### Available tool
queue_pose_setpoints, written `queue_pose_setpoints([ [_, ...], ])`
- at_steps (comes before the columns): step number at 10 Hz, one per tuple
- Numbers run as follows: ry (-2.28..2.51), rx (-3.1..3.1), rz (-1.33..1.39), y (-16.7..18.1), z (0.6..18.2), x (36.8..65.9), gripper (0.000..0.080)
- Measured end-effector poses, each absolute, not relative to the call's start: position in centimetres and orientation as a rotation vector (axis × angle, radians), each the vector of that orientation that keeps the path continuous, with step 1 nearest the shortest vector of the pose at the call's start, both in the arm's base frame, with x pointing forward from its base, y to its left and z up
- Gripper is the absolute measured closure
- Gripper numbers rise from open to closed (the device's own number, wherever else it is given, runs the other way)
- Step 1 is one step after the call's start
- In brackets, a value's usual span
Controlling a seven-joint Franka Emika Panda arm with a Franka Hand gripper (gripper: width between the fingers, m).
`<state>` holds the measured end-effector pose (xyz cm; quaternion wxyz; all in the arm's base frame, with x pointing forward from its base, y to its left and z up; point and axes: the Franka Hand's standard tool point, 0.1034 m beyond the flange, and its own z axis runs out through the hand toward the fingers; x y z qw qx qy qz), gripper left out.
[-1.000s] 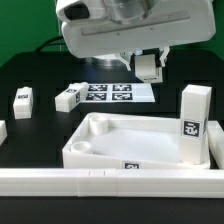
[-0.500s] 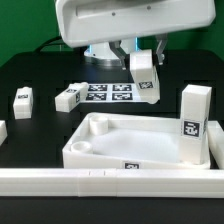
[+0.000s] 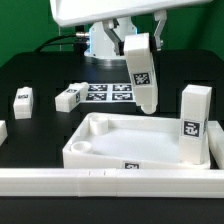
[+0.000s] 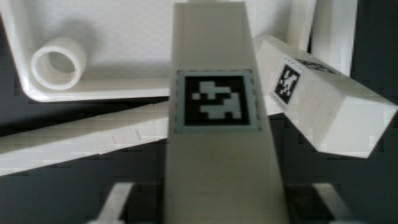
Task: Assemble desk
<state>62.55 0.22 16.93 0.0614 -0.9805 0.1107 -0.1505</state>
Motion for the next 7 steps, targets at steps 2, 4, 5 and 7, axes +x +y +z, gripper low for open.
queue_pose_setpoints([
  [2,0.336,-2.965,-0.673,-0.6,16.9,63.0,0.0509],
  [4,0.348,-2.956,-0.879,-2.3,17.4,63.3,0.0509],
  [5,0.357,-2.957,-0.925,-2.9,17.2,63.1,0.0509],
  [7,0.352,-2.965,-0.926,-3.4,17.0,63.0,0.0509],
])
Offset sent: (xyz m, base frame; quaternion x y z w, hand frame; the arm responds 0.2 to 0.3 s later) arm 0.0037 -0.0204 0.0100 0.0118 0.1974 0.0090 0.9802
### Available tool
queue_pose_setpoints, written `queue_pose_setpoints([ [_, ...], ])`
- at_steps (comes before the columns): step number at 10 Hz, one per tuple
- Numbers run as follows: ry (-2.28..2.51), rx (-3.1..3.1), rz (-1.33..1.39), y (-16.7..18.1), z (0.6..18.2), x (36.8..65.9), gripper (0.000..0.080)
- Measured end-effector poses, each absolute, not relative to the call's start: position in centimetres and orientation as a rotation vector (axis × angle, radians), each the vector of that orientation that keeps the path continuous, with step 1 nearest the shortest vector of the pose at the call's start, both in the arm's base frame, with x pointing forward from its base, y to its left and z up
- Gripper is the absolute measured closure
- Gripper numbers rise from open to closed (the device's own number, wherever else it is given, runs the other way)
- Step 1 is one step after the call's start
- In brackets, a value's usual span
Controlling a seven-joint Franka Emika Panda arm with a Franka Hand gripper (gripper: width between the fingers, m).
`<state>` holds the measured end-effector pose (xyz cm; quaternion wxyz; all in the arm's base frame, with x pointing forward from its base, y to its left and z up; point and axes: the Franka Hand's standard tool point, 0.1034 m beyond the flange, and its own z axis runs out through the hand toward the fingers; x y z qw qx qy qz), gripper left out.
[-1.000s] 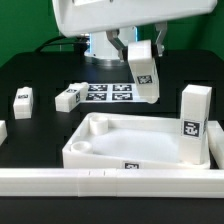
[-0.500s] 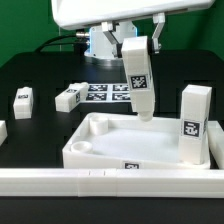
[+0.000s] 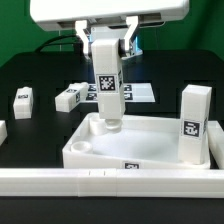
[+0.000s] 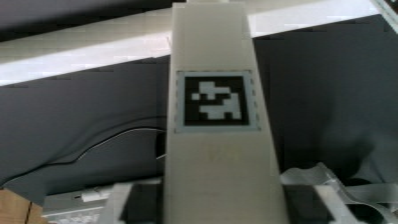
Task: Assemble desk
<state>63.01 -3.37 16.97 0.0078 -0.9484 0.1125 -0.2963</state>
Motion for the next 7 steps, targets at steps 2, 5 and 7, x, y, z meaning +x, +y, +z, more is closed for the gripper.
queue_pose_setpoints([
  [2,0.351,-2.965,-0.925,-3.4,16.9,63.0,0.0509],
  [5,0.322,-3.013,-0.909,-5.8,15.7,62.4,0.0509],
  [7,0.317,-3.026,-0.903,-6.2,15.2,62.2,0.0509],
])
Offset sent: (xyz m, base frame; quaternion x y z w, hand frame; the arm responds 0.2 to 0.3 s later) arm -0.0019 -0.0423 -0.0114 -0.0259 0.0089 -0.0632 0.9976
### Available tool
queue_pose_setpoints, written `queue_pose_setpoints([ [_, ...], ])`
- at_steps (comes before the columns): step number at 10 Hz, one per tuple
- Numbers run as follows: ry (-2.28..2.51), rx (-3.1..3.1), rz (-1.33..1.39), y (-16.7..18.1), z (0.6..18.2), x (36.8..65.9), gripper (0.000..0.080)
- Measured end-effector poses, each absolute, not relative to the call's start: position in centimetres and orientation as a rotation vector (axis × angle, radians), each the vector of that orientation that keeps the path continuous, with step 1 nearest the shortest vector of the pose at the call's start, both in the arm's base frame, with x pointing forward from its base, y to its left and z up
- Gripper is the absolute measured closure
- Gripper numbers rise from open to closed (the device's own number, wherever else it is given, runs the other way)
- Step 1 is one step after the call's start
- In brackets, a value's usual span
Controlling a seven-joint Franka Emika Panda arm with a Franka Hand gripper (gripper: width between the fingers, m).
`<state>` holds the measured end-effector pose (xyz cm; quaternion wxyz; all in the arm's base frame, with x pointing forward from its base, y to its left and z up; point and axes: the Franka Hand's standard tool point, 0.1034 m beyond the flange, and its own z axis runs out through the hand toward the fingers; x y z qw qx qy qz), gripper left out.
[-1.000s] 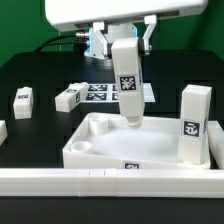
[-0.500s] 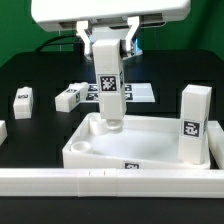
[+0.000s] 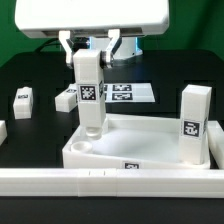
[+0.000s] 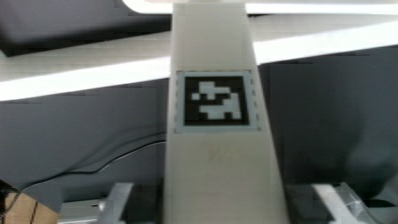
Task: Assemble desk
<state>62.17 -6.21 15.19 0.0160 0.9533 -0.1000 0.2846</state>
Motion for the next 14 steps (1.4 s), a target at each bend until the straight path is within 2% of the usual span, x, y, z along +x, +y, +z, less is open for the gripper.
queue_pose_setpoints([
  [4,-0.304,2.962,0.883,-6.3,14.9,62.2,0.0509],
  [6,-0.269,2.944,0.87,-7.1,13.5,61.8,0.0509],
  [14,-0.273,2.941,0.869,-7.5,13.5,61.6,0.0509],
])
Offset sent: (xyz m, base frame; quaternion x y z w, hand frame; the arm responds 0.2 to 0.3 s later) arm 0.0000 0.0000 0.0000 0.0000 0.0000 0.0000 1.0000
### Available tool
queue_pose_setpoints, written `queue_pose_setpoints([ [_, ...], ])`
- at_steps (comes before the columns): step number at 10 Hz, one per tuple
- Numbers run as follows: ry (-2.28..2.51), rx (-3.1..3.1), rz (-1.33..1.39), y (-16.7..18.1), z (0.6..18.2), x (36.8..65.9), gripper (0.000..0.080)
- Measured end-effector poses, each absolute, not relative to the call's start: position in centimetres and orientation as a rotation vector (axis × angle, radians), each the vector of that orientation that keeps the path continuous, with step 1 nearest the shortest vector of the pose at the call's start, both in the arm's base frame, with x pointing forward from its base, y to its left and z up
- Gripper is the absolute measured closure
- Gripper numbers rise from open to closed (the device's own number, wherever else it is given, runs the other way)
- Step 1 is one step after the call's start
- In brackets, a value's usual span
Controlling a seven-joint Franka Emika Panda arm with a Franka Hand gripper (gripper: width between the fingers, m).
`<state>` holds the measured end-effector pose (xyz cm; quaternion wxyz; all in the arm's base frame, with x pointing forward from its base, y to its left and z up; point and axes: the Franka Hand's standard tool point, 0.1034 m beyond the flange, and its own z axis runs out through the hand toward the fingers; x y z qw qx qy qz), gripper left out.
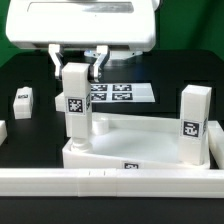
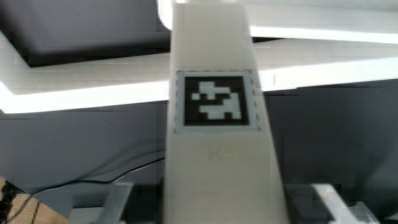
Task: Assemble desk
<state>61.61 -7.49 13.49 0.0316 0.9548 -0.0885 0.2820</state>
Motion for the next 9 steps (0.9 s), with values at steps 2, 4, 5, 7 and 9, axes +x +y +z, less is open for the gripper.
queue_pose_setpoints([
  [2,-0.271,2.936,0.875,-7.46,13.48,61.51,0.0509],
  [4,-0.271,2.936,0.876,-7.46,13.47,61.51,0.0509],
  [5,-0.27,2.933,0.88,-7.46,13.46,61.54,0.0509],
  [7,-0.266,2.925,0.896,-7.39,13.46,61.65,0.0509],
  [9,-0.267,2.926,0.893,-7.4,13.41,61.63,0.0509],
])
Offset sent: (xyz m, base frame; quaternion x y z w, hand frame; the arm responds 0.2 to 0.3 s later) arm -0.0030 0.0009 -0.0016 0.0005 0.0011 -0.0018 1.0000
